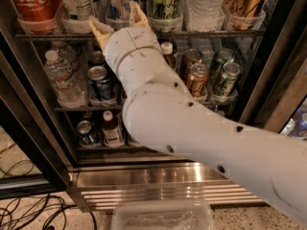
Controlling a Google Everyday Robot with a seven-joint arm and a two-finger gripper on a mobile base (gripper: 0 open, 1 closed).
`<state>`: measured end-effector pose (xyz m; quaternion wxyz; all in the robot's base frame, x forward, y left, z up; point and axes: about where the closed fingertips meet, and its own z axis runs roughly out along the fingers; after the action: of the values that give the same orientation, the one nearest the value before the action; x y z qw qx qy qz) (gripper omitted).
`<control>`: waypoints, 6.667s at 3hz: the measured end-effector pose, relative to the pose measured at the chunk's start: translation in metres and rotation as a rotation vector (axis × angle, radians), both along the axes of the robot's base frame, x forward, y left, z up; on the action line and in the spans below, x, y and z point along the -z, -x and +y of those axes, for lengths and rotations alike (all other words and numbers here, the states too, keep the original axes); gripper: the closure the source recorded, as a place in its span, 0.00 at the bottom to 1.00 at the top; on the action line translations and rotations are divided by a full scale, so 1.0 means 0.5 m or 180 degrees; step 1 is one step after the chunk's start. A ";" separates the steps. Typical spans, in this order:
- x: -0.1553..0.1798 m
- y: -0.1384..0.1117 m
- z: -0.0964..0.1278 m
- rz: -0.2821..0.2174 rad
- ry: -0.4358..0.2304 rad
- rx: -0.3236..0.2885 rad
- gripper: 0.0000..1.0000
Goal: Pick redbull can from top shelf of fridge
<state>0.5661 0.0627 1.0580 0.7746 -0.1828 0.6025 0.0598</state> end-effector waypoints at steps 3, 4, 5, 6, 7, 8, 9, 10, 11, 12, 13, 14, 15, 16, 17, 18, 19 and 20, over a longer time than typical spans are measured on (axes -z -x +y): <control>-0.027 -0.029 -0.006 -0.0047 0.0088 0.0077 0.32; -0.031 -0.034 -0.007 -0.0052 0.0110 0.0094 0.23; -0.037 -0.043 -0.006 -0.0066 0.0132 0.0096 0.25; -0.041 -0.058 -0.016 -0.0070 0.0168 0.0141 0.26; -0.040 -0.071 -0.033 -0.0049 0.0186 0.0207 0.28; -0.035 -0.078 -0.047 -0.0006 0.0174 0.0263 0.32; -0.031 -0.083 -0.045 0.0025 0.0155 0.0264 0.33; -0.027 -0.089 -0.035 0.0056 0.0132 0.0240 0.33; -0.025 -0.095 -0.022 0.0075 0.0115 0.0207 0.33; -0.026 -0.103 -0.012 0.0089 0.0094 0.0186 0.51; -0.030 -0.107 -0.007 0.0102 0.0068 0.0180 0.75; -0.030 -0.107 -0.007 0.0102 0.0068 0.0180 0.97; -0.030 -0.107 -0.007 0.0102 0.0067 0.0180 1.00; -0.057 -0.091 -0.007 0.0084 -0.0018 0.0126 1.00; -0.103 -0.071 -0.010 -0.0013 -0.0106 0.0067 1.00; -0.124 -0.038 -0.021 0.0005 -0.0139 -0.0003 1.00; -0.129 0.005 -0.044 0.0110 -0.0125 -0.0065 1.00; -0.118 0.039 -0.096 0.0386 -0.0153 -0.0116 1.00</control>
Offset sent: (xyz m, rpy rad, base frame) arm 0.0225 -0.0070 0.0089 -0.0281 -0.0057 -0.0334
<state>0.5464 0.0147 1.1168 0.7396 -0.1712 0.6433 0.0993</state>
